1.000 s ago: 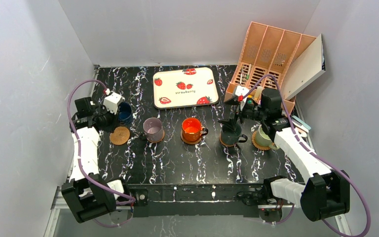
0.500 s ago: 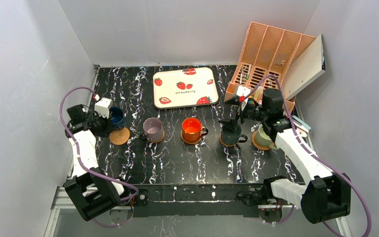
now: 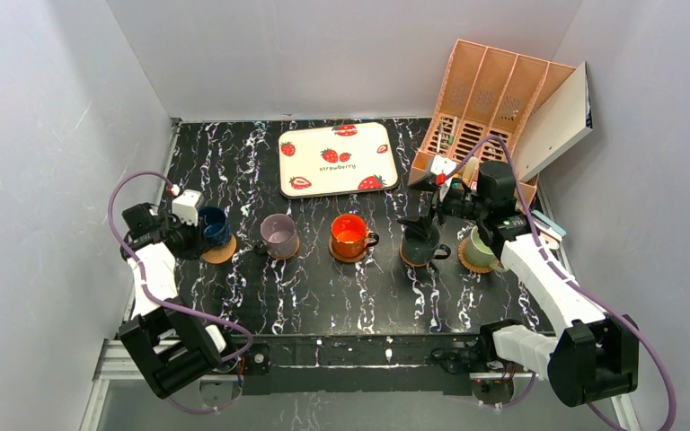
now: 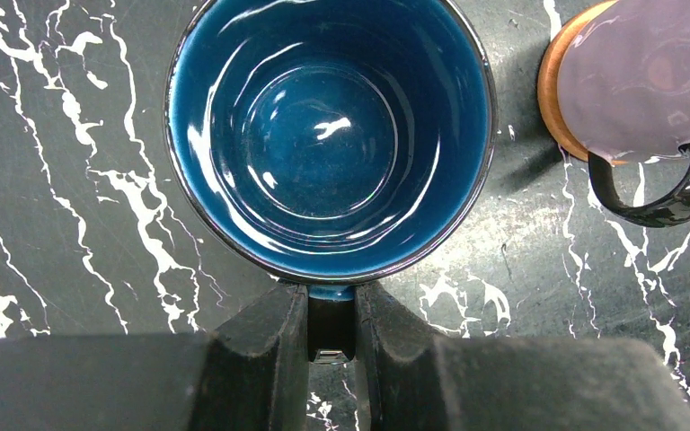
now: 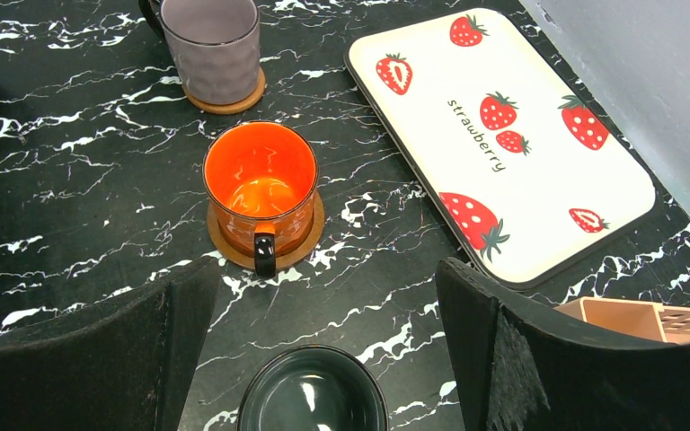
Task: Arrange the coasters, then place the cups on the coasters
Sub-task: Place the cup on the coaster.
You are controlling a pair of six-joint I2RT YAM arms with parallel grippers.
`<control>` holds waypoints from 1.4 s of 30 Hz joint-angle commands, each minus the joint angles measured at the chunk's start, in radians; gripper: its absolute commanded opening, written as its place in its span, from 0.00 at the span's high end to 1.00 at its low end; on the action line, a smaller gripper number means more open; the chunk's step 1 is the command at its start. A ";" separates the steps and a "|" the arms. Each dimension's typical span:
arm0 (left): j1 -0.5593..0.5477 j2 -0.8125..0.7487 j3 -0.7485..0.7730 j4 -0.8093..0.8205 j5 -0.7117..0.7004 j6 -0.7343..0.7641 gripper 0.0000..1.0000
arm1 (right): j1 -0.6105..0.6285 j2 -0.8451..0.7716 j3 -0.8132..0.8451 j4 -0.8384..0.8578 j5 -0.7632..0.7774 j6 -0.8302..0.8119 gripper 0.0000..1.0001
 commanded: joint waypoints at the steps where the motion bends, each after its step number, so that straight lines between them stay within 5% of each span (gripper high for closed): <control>1: 0.013 -0.020 -0.007 0.054 0.064 0.005 1.00 | -0.004 -0.023 -0.001 0.020 -0.021 0.001 0.01; 42: 0.060 -0.025 -0.028 -0.037 0.077 0.066 1.00 | -0.004 -0.021 -0.002 0.020 -0.027 0.002 0.01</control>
